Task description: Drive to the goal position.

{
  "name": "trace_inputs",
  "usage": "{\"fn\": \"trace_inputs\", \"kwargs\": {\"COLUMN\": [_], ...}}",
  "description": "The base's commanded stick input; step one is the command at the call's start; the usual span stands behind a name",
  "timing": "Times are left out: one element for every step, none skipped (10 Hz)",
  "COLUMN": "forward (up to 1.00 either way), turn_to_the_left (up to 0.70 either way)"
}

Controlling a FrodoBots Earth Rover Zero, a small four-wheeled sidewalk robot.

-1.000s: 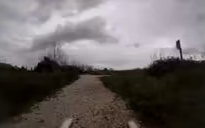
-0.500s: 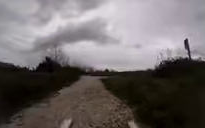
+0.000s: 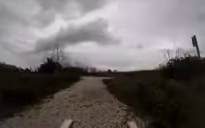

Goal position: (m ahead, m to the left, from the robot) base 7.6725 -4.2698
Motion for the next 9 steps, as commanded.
{"fn": "trace_inputs", "kwargs": {"forward": [0.70, 0.70, 0.70, 0.70, 0.70, 0.70, 0.70, 0.70, 0.70], "turn_to_the_left": [0.00, 0.00, 0.00, 0.00, 0.00, 0.00, -0.34, -0.35, -0.35]}}
